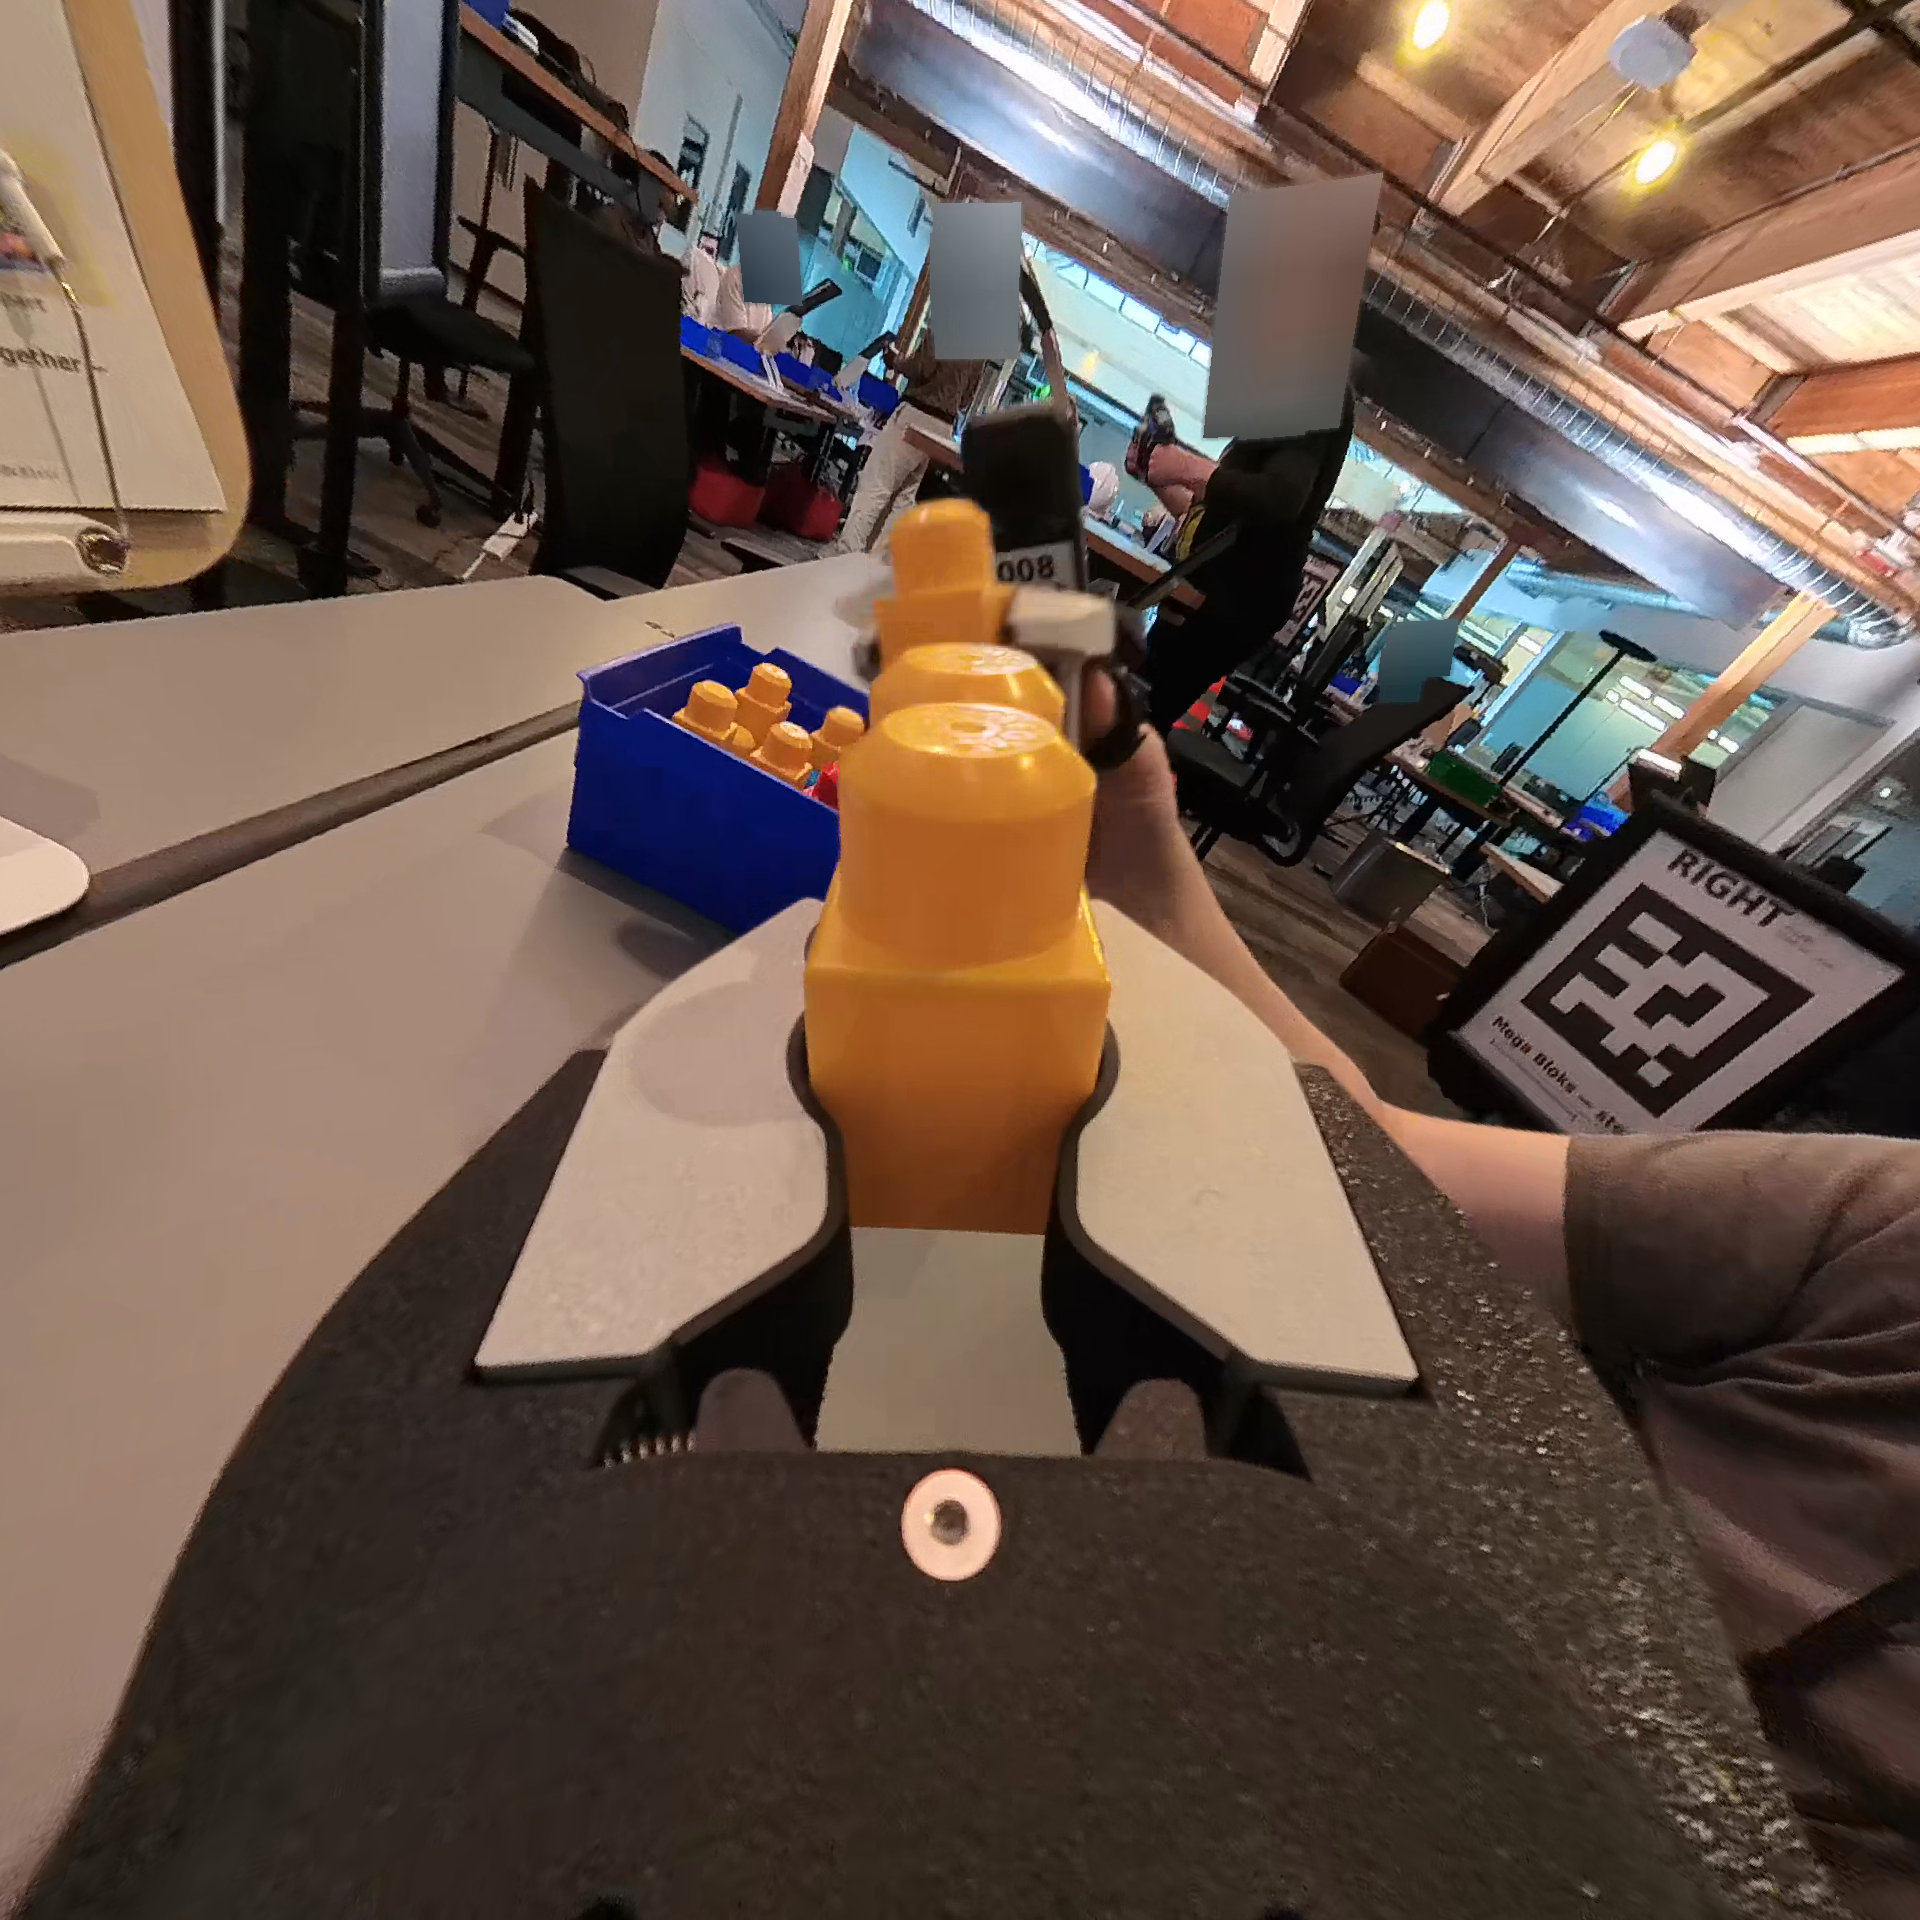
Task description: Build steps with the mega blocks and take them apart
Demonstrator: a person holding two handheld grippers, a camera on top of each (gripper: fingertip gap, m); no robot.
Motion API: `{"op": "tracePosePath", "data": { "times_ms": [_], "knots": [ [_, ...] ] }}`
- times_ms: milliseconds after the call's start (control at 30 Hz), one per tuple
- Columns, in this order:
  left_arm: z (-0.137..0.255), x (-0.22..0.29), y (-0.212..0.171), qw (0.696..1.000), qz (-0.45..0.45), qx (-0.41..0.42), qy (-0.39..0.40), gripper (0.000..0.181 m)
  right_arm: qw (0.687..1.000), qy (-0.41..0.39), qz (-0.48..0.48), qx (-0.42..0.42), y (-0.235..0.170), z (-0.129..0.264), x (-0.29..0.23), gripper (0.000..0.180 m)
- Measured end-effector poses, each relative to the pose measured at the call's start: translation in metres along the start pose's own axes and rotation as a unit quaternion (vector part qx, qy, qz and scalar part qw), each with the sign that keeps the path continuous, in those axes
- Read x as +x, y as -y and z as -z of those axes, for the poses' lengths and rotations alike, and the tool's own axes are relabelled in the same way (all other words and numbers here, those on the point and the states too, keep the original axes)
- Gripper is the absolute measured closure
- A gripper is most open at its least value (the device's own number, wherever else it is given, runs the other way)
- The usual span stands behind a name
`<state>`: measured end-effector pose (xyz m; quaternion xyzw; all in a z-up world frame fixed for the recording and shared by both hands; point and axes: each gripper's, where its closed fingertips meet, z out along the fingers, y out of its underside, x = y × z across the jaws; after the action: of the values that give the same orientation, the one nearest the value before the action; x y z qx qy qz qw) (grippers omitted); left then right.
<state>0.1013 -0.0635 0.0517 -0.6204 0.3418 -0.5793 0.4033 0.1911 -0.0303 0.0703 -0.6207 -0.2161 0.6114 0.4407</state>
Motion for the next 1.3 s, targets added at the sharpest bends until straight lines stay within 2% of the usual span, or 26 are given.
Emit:
{"op": "tracePosePath", "data": {
  "times_ms": [133, 433, 833, 967, 1300],
  "knots": [
    [-0.012, 0.002, -0.013, 1.0, -0.008, -0.024, -0.002, 0.14, 0.998, 0.058, -0.007, 0.028, 0.01, -0.02, -0.033, 0.143],
    [-0.037, 0.016, -0.039, 0.997, 0.007, -0.059, -0.04, 0.14, 0.998, 0.061, -0.026, 0.001, -0.009, -0.057, -0.038, 0.143],
    [-0.037, 0.018, -0.041, 0.996, 0.033, -0.062, -0.056, 0.14, 0.997, 0.05, -0.032, -0.056, -0.033, -0.068, -0.037, 0.143],
    [-0.038, 0.025, -0.039, 0.992, 0.067, -0.053, -0.089, 0.14, 0.996, 0.068, -0.034, -0.054, -0.034, -0.068, -0.041, 0.143],
    [-0.035, 0.022, -0.034, 0.992, 0.081, -0.029, -0.088, 0.14, 0.999, 0.043, 0.007, -0.022, -0.034, -0.069, -0.038, 0.143]
  ]
}}
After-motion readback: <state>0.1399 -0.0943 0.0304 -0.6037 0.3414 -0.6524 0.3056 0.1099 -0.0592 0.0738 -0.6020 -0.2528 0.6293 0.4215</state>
